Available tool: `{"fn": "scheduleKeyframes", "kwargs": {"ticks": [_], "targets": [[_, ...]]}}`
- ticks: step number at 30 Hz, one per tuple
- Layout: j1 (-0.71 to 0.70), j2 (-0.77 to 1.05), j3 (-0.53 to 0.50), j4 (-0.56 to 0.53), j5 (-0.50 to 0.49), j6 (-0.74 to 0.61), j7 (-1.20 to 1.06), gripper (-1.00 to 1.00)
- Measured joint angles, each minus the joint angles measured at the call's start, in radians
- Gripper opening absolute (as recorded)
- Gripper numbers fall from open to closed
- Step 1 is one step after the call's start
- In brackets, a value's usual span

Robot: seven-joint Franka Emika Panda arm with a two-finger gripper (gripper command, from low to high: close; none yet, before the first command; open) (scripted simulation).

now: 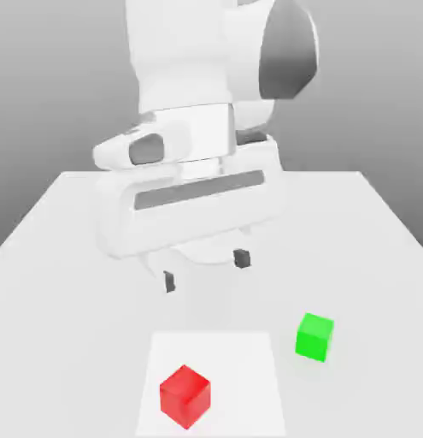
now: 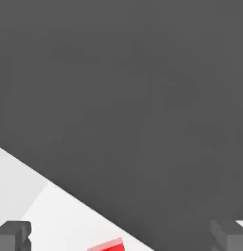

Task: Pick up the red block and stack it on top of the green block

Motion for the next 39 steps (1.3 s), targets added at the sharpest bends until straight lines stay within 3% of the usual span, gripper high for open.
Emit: {"fn": "scheduleKeyframes", "kwargs": {"ticks": [6,11,12,19,24,34,39], "targets": [[-0.021,0.202,-0.001,-0.052,-0.041,0.096,-0.176,0.00],[-0.074,0.380,0.068,-0.033,0.039,0.233,-0.264,0.00],[-0.087,0.405,0.083,-0.029,0.052,0.253,-0.274,-1.00],[-0.088,0.405,0.084,-0.029,0.050,0.251,-0.273,-1.00],[-0.050,0.246,0.028,-0.058,-0.052,0.125,-0.198,-1.00],[0.264,-0.078,0.222,-0.327,-0.166,0.074,-0.129,-1.00],[0.292,0.036,0.240,-0.345,-0.158,0.209,-0.135,-1.00]]}}
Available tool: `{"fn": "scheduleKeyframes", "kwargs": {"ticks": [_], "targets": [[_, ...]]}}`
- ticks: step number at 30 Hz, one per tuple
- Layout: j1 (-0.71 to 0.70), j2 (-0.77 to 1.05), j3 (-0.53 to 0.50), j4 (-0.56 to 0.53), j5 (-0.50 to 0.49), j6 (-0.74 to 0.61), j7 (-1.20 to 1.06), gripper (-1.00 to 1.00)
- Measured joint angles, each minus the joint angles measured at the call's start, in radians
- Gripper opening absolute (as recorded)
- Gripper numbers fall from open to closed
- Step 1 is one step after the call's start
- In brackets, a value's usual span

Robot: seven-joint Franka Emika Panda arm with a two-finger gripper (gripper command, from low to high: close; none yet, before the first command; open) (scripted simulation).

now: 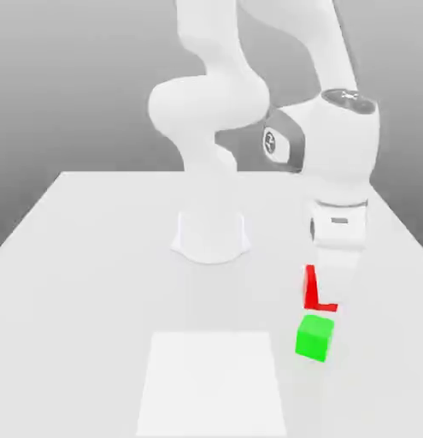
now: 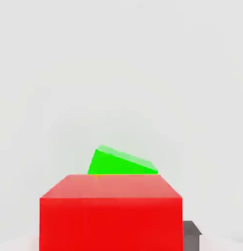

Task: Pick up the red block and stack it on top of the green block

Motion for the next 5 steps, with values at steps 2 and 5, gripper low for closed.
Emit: {"fn": "scheduleKeyframes", "kwargs": {"ticks": [2,5], "targets": [[-0.002,0.069,0.001,0.002,0.000,0.067,0.000,-1.00],[-0.002,0.089,0.001,0.002,0.000,0.086,0.000,1.00]]}}
